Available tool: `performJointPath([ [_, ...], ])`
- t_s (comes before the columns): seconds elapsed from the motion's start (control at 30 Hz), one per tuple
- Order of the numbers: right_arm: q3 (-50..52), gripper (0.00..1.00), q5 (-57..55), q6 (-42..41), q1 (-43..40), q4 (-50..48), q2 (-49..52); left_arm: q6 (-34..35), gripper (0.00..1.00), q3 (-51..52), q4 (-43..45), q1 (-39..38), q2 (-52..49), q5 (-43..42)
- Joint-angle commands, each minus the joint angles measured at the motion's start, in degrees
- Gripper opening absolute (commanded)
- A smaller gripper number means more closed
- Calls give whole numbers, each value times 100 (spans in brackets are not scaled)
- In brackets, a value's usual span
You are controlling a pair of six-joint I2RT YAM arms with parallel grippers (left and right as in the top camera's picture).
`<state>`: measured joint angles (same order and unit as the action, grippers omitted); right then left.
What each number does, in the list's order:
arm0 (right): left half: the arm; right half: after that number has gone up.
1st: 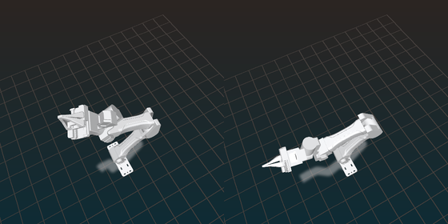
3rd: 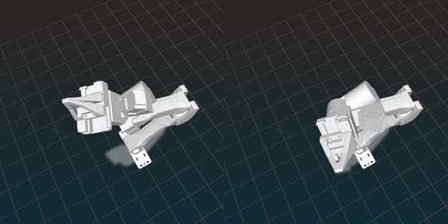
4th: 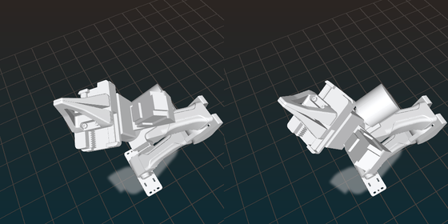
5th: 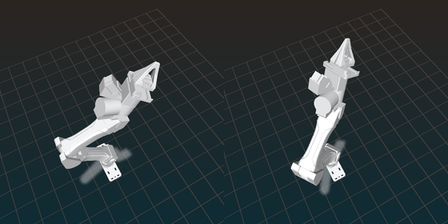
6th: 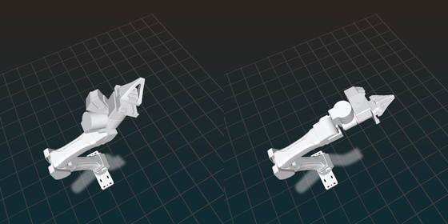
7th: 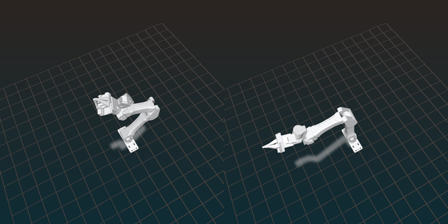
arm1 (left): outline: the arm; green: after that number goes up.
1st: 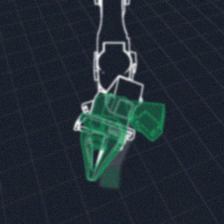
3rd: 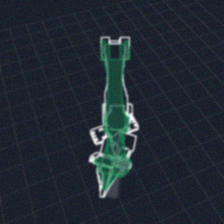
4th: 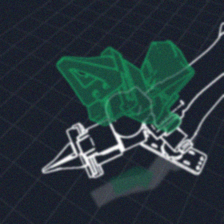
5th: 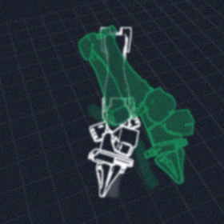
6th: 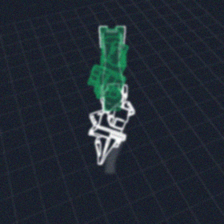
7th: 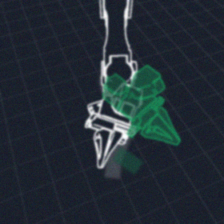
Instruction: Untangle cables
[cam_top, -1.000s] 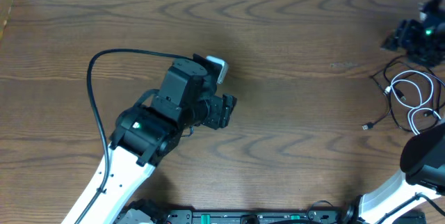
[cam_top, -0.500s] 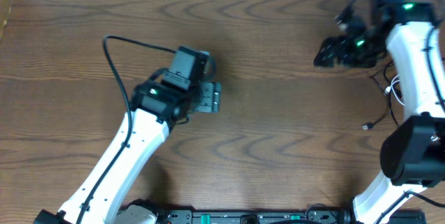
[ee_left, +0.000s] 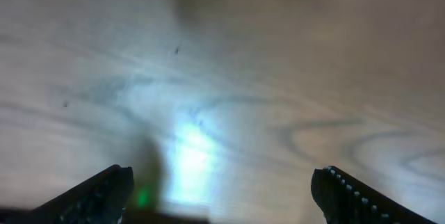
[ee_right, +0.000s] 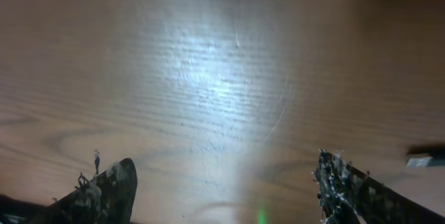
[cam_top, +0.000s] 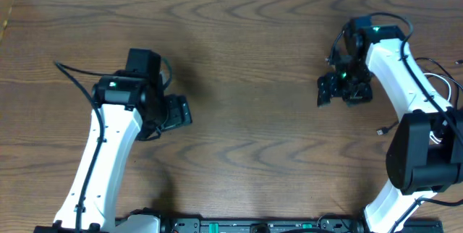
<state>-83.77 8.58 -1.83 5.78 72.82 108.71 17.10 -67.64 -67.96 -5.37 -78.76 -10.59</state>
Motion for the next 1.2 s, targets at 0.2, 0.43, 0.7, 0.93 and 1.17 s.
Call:
performJointPath([
  [0.2,1187,80,-96,-162,37,-610,-1692,-334,90,57,-291,31,599,-120],
  [0.43,2798,99,-98,-160,105,-2144,-3926,-752,94,734,448,31,2103,-118],
  [0.7,4006,99,-407,-328,118,-2830,-6264,-850,95,1757,1340,31,4457,-4],
  [0.93,4194,99,-409,-330,118,-2603,-6854,-850,95,1792,1276,31,5195,-11],
  [1.17,4194,99,-411,-330,118,-2498,-6830,-850,95,1792,1106,31,5180,-11],
])
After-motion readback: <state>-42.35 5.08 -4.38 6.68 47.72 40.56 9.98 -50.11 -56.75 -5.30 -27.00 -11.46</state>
